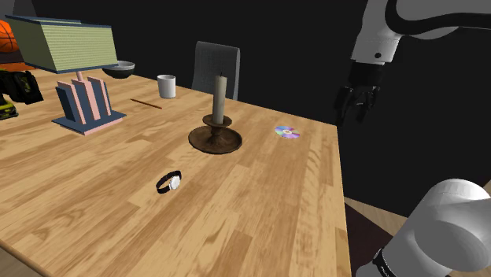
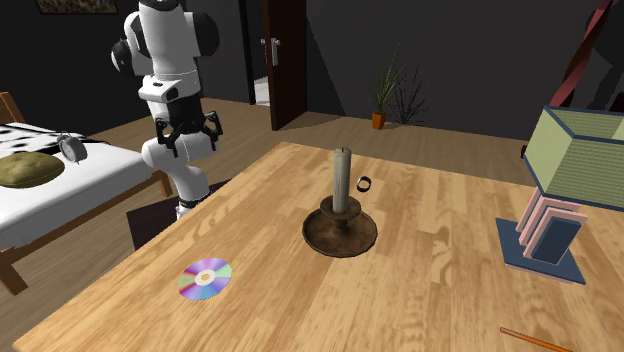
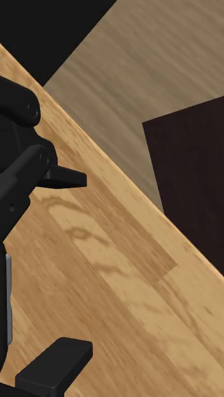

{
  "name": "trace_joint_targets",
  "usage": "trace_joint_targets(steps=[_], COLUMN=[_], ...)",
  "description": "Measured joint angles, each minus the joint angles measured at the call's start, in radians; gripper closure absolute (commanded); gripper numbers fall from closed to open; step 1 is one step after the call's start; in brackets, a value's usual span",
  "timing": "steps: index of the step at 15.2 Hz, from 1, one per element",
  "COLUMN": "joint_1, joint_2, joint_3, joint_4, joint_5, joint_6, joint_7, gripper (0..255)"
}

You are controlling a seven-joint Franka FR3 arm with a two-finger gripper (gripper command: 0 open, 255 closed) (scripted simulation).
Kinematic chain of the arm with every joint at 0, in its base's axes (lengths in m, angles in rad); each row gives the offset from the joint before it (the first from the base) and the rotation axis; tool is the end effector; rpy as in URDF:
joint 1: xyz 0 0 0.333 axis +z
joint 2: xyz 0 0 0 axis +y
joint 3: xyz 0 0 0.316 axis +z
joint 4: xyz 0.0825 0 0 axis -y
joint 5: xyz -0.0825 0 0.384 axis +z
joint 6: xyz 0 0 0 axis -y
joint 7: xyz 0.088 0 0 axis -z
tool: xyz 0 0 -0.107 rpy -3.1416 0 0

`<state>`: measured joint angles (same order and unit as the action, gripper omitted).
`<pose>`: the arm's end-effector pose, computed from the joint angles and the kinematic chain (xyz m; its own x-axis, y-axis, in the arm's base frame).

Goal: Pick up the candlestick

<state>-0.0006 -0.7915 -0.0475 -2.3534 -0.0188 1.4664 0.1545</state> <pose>0.2934 -0.0207 0.5844 0.9778 -0.1859 -0.0971 -0.1868 -0.9824 0.0000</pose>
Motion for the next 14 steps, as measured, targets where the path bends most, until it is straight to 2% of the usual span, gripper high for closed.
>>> trace_joint_targets(steps=[5, 14], joint_1=[0.014, 0.045], joint_2=[0.086, 0.358], joint_3=[0.033, 0.132], joint_4=[0.064, 0.304], joint_5=[0.030, 0.088], joint_6=[0.038, 0.123], joint_7=[0.041, 0.173], gripper=[0, 0])
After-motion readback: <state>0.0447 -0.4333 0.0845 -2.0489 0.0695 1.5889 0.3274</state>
